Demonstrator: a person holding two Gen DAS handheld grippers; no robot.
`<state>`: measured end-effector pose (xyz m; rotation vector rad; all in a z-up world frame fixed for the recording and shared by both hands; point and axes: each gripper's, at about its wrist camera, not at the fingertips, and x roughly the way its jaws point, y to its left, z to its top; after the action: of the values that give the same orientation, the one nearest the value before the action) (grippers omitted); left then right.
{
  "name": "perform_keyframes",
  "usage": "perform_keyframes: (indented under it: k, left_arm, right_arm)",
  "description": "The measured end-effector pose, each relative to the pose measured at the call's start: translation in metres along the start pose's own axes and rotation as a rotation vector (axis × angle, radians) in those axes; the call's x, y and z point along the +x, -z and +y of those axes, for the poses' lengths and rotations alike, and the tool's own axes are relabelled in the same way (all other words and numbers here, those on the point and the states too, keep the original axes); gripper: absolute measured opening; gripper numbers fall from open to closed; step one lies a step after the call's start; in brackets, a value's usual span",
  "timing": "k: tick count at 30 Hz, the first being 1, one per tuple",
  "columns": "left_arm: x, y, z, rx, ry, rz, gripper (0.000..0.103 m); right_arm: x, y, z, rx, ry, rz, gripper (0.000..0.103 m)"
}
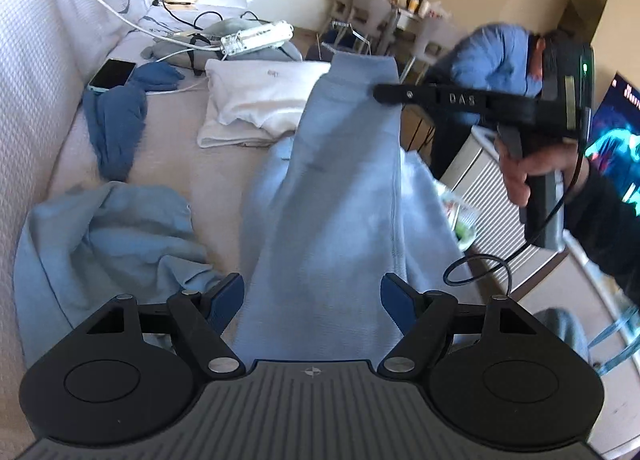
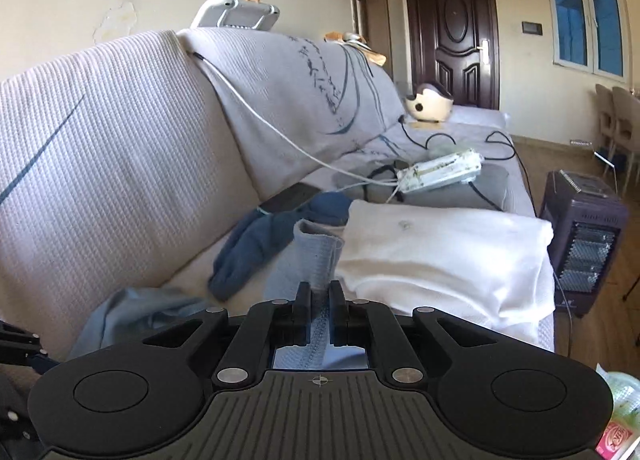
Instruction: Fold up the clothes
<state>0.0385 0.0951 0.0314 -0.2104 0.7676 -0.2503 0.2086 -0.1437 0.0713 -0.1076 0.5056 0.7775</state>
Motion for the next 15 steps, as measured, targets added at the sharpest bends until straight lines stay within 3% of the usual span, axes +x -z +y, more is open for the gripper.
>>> perform_keyframes:
  k: [8,15]
  left_arm:
    - [0.003,0.005,0.003,0.007,-0.012,0.022,0.073]
    - [0.007,0.001,0.002,0.043,-0.037,0.019,0.073]
  right_arm:
    - [0.010,0.000,0.009,-0.029,0.001,0.011,0.009]
    - [0.019,-0.018,0.003,-0.033,0.068,-0.037,0.009]
